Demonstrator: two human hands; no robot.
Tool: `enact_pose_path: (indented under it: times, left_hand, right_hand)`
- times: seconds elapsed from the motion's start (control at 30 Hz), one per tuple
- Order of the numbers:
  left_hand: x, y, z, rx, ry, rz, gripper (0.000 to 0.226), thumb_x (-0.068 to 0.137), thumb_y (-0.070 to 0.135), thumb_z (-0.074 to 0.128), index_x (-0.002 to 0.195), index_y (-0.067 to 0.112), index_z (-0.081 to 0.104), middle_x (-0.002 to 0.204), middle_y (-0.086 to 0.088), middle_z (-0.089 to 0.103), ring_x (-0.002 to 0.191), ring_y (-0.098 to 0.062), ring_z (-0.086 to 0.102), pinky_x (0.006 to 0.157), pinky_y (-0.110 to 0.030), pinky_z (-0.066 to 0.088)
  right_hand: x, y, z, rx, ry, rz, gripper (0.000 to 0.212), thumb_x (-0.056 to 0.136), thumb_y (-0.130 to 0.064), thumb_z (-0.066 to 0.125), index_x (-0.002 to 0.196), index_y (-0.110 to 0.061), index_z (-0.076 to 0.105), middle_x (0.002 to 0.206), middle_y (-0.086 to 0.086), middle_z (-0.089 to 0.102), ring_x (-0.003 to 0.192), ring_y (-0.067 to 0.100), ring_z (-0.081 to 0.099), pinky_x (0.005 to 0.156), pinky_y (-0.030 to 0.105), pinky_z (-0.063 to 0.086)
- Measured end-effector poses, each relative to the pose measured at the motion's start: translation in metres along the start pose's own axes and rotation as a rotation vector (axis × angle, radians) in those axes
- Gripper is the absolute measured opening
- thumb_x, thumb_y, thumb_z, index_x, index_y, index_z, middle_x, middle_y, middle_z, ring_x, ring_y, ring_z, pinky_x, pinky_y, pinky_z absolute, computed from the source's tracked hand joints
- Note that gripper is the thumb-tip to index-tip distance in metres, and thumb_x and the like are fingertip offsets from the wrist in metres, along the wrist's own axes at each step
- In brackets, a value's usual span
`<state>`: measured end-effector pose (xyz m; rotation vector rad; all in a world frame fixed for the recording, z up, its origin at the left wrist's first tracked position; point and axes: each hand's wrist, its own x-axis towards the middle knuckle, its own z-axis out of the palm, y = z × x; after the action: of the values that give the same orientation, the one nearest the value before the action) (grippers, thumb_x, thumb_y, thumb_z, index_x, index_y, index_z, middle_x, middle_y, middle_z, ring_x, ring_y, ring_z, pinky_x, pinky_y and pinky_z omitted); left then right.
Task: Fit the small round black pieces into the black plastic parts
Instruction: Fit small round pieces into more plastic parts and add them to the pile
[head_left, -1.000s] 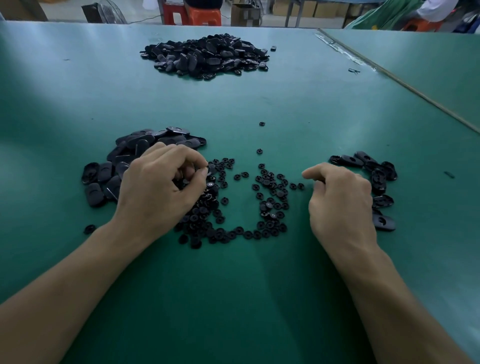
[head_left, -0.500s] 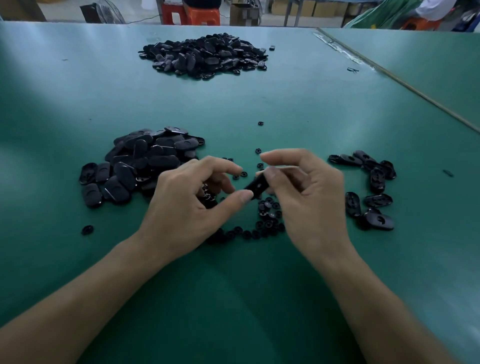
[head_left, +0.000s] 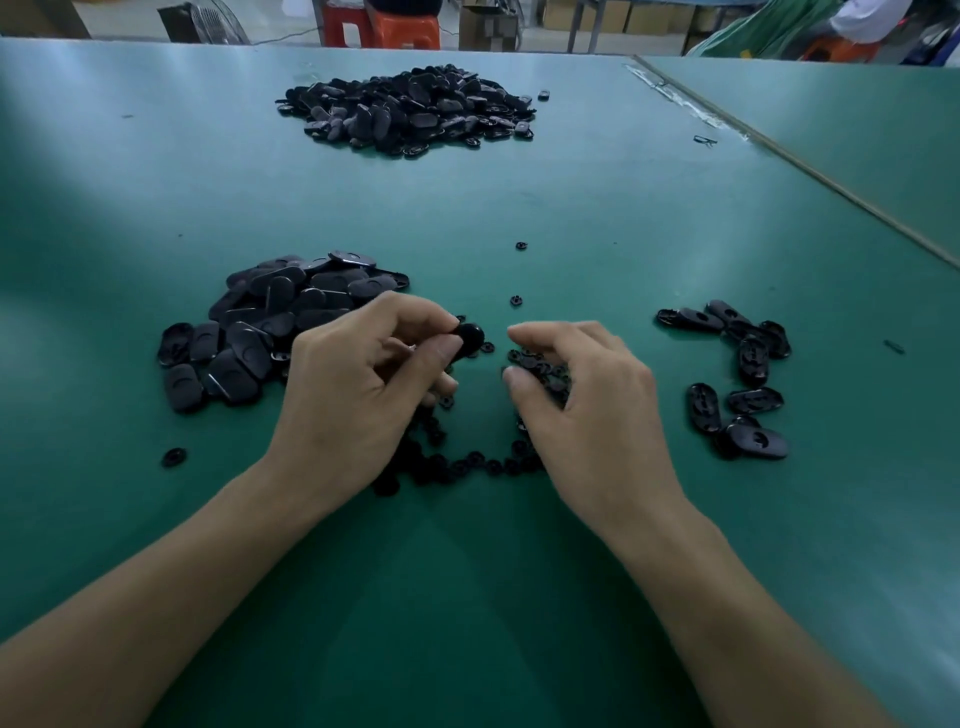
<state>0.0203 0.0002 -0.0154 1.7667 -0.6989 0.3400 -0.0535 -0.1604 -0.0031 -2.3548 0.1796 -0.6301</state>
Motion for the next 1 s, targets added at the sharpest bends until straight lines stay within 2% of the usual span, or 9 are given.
enact_pose_path:
  times: [0.07,0.2,0.33,0.47,0.67,0.8,1.0]
  left_hand:
    - [0.0005,-0.0005,0.0000,0.000,-0.007,-0.004,0.010,0.093,0.012,0.069,0.100,0.019,0.068,0.081,0.007,0.071,0.068,-0.011,0.072,0.061,-0.024,0.059]
    - [0.0007,-0.0006,-0.0007,0.008,-0.009,-0.005,0.020,0.091,0.013,0.070,0.108,0.024,0.069,0.091,0.009,0.072,0.074,-0.010,0.073,0.069,-0.024,0.060]
    - [0.0002,-0.0010,-0.0004,-0.002,-0.005,-0.019,0.028,0.091,0.008,0.072,0.111,0.027,0.069,0.094,0.010,0.074,0.079,-0.009,0.074,0.074,-0.026,0.061]
    - [0.0004,-0.0008,-0.0008,-0.011,-0.003,-0.029,0.027,0.088,0.007,0.075,0.108,0.025,0.070,0.095,0.017,0.075,0.080,-0.006,0.074,0.077,-0.024,0.060]
    - [0.0000,-0.0005,-0.0012,-0.003,-0.004,-0.013,0.025,0.087,0.012,0.076,0.105,0.030,0.071,0.089,0.014,0.076,0.080,-0.005,0.074,0.077,-0.025,0.060]
    - [0.0005,-0.0009,-0.0018,0.012,-0.001,-0.017,0.026,0.087,0.015,0.076,0.105,0.033,0.072,0.088,0.014,0.076,0.079,-0.005,0.074,0.076,-0.026,0.061]
    - [0.0005,-0.0009,-0.0009,0.019,-0.009,-0.030,0.022,0.091,0.013,0.070,0.107,0.029,0.071,0.092,0.018,0.074,0.078,-0.001,0.073,0.074,-0.017,0.057]
  right_hand:
    - [-0.0012,0.0044,0.0004,-0.171,-0.070,0.052,0.036,0.095,-0.031,0.061,0.130,-0.022,0.062,0.123,-0.006,0.058,0.118,0.014,0.046,0.102,0.028,0.037]
    - [-0.0023,0.0070,0.0011,-0.295,-0.125,0.126,0.041,0.096,-0.043,0.055,0.132,-0.024,0.060,0.124,-0.004,0.050,0.118,0.017,0.036,0.095,0.029,0.028]
    - [-0.0015,0.0078,0.0019,-0.251,-0.100,0.124,0.023,0.096,-0.034,0.058,0.114,-0.026,0.071,0.109,-0.004,0.052,0.109,0.016,0.042,0.094,0.029,0.035]
    - [-0.0018,0.0073,0.0023,-0.217,-0.076,0.120,0.016,0.094,-0.031,0.061,0.103,-0.026,0.074,0.100,-0.005,0.053,0.106,0.017,0.046,0.092,0.031,0.040]
    - [-0.0026,0.0021,0.0036,-0.232,-0.068,0.096,0.029,0.091,-0.046,0.061,0.112,-0.029,0.071,0.101,-0.005,0.053,0.107,0.017,0.046,0.094,0.034,0.040]
    - [-0.0020,0.0033,0.0033,-0.216,-0.111,0.081,0.021,0.092,-0.041,0.063,0.107,-0.032,0.074,0.099,-0.008,0.051,0.105,0.015,0.044,0.094,0.033,0.039]
    - [-0.0020,0.0068,0.0064,-0.170,-0.074,0.061,0.017,0.096,-0.034,0.060,0.101,-0.027,0.075,0.095,-0.009,0.052,0.100,0.013,0.043,0.092,0.031,0.040]
